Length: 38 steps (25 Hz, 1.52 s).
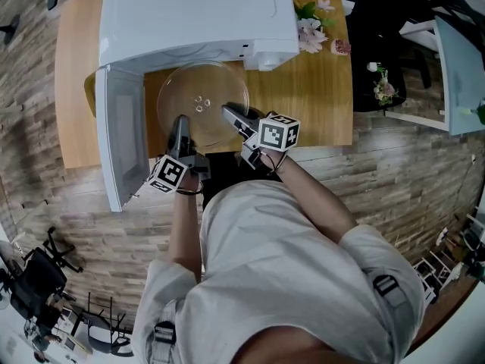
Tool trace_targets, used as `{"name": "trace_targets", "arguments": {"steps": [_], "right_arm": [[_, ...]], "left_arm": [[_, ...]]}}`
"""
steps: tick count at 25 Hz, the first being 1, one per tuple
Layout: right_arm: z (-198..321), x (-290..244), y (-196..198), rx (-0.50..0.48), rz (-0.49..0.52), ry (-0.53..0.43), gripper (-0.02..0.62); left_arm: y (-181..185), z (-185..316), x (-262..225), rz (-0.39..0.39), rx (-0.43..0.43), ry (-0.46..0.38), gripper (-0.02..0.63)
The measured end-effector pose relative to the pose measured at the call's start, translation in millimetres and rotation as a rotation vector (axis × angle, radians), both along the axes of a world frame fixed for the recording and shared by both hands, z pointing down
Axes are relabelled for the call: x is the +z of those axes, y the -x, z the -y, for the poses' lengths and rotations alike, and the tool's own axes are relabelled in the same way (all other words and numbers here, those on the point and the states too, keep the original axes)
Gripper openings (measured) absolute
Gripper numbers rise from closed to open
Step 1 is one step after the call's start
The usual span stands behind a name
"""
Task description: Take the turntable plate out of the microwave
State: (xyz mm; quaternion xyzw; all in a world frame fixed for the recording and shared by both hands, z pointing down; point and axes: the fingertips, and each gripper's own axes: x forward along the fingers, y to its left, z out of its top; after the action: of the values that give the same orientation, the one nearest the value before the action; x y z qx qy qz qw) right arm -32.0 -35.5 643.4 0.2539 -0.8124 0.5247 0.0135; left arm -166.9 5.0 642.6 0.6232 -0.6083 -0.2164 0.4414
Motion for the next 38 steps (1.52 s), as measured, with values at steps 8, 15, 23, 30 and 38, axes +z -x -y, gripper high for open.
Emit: {"name": "trace_targets", "arguments": {"steps": [8,15,23,30,38], "right_arm": [[-4.5,-32.7,-6.7,-0.054,0.03,-0.065,0.107],[-11.1,-53.3,-11.8,-0.086,0.066,-0.116,0.11],[-12.1,-87.3,-9.0,-0.116,0.108,-0.175,0.11],[-14.6,-123.8,0.9,-0.146,0.137,-0.259,0.11],[-12.2,-163.2,6.8,-0.143,0.17,-0.327,0.115]], "left_arm": [[-10.8,-12.5,-31.5,0.017,-0.051,-0.059,0.13],[-17.6,-23.8,-55.1,0.049,-0.072,-0.085,0.132],[-17.0,-25.6,-90.8,0.09,-0.078,-0.132,0.133],[-8.6,-31.6,-126.9,0.114,-0.094,-0.197,0.133],[-1.6,-28.2,-167.5,0.158,-0.091,-0.281,0.133]]}}
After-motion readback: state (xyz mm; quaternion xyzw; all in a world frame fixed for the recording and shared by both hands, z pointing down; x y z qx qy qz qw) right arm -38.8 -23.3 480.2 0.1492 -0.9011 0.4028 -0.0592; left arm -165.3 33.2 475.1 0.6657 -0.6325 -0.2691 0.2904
